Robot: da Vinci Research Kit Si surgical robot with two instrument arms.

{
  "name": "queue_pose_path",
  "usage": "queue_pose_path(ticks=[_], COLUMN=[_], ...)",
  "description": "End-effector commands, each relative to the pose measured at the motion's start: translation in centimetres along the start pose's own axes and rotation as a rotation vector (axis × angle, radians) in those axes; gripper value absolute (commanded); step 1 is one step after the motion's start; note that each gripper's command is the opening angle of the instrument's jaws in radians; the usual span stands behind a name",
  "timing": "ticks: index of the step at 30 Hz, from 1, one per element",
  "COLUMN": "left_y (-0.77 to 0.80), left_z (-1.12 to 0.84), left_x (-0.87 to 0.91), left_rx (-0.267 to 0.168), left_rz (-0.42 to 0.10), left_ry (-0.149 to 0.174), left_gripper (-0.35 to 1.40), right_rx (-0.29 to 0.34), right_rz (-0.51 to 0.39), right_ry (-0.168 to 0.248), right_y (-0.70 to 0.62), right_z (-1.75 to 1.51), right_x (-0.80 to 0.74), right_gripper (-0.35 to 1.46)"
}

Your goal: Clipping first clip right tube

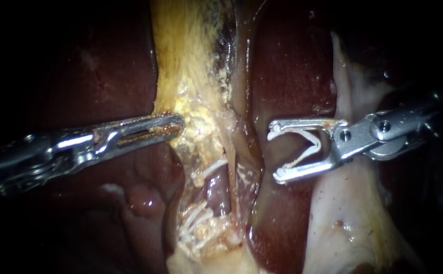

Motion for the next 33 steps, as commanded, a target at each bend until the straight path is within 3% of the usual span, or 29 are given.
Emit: queue_pose_path(ticks=[1,5,10,14,22,28,33], left_y=[0.0,-0.04,-0.17,-0.29,-0.45,-0.5,-0.52], left_z=[-0.03,-0.3,-0.71,-0.91,-1.03,-1.06,-1.06], left_x=[-0.02,-0.17,-0.39,-0.47,-0.5,-0.51,-0.5], left_rx=[0.0,-0.017,-0.026,-0.032,-0.031,-0.032,-0.033], left_rz=[-0.001,-0.008,-0.023,-0.026,-0.017,-0.013,-0.014], left_ry=[0.0,-0.006,-0.031,-0.038,-0.046,-0.046,-0.046], left_gripper=[-0.35,-0.35,-0.35,-0.35,-0.35,-0.35,-0.35], right_rx=[-0.001,0.021,0.056,0.081,0.094,0.093,0.115], right_rz=[-0.001,0.013,0.096,0.159,0.208,0.211,0.211], right_ry=[-0.001,0.004,0.007,0.008,-0.031,-0.036,-0.036], right_y=[-0.02,-0.1,-0.22,-0.29,-0.26,-0.16,-0.2], right_z=[0.03,0.17,0.53,0.83,1.13,1.19,1.42], right_x=[-0.02,-0.13,-0.4,-0.65,-1.1,-1.24,-1.27], right_gripper=[0.6,0.6,0.6,0.6,0.6,0.6,0.6])
